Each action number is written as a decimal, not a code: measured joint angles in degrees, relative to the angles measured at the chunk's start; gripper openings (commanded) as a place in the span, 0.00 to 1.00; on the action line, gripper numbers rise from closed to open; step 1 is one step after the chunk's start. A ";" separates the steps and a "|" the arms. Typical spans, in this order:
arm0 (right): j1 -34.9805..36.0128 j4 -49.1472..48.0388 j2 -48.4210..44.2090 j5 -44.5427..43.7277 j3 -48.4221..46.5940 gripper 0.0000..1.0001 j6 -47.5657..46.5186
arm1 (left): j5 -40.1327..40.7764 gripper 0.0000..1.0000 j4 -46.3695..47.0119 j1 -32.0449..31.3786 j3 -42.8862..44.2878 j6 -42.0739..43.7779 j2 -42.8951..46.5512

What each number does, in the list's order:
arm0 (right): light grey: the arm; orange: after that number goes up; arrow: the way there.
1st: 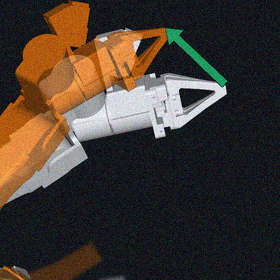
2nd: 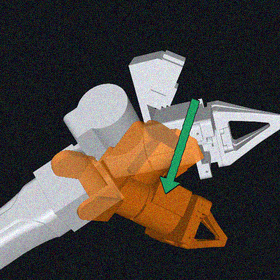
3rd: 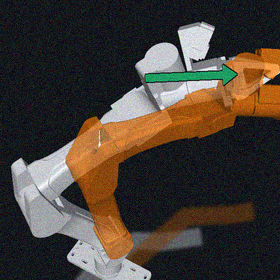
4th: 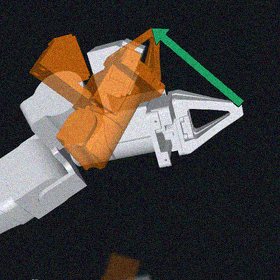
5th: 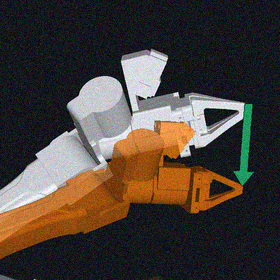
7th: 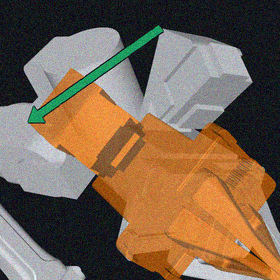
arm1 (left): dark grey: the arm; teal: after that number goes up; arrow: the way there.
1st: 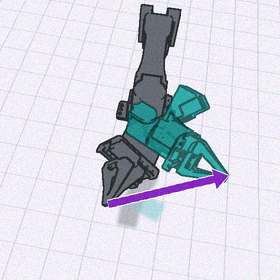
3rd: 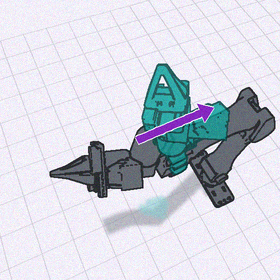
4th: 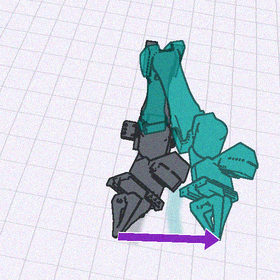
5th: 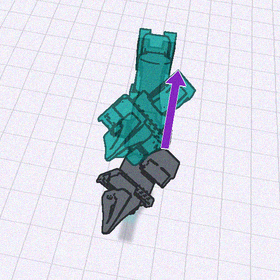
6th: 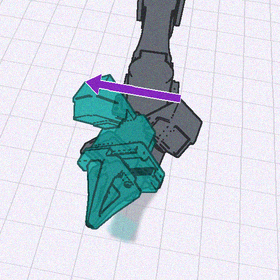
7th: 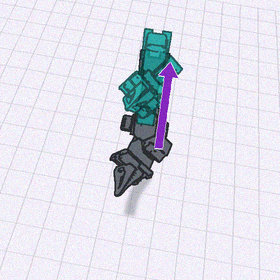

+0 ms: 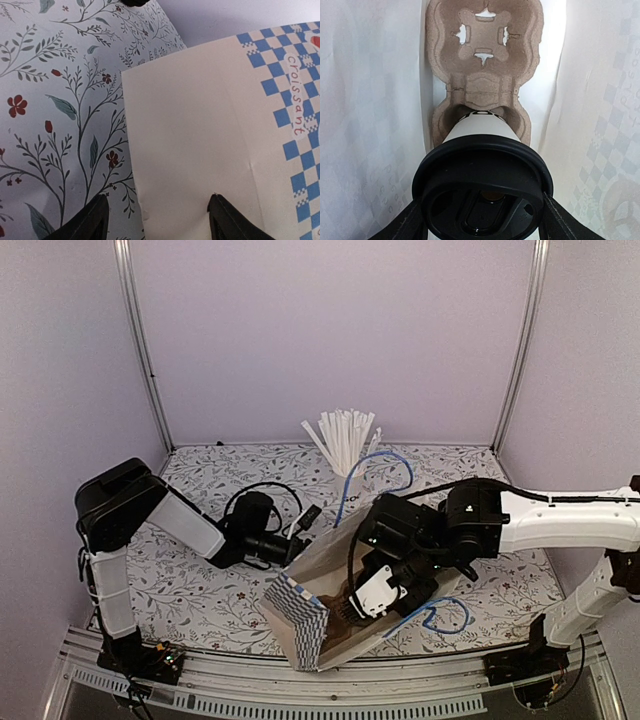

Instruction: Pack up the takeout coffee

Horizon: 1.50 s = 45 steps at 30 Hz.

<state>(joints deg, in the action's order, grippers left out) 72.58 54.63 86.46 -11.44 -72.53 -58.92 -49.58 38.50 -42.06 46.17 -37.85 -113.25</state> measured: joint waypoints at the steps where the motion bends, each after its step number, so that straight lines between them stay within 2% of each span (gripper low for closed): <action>1: -0.33 0.48 0.55 0.57 -0.66 0.31 0.11 | 0.02 0.72 0.07 0.11 -0.09 -0.09 -0.04; 12: -2.36 2.34 3.32 3.56 -3.45 0.31 0.44 | 3.34 0.73 0.20 2.64 -2.69 -1.55 0.07; 31: -3.30 15.50 11.17 11.39 -14.29 0.31 2.49 | 3.80 0.73 0.20 2.82 -5.64 -1.64 3.15; 45: -5.07 15.37 15.32 13.86 -15.28 0.30 3.65 | 4.48 0.73 -0.61 2.82 -8.37 -1.51 8.09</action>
<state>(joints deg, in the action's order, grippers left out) 67.51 70.00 101.78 2.42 -87.81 -55.27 -45.10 37.89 -39.24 37.80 -39.35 -105.16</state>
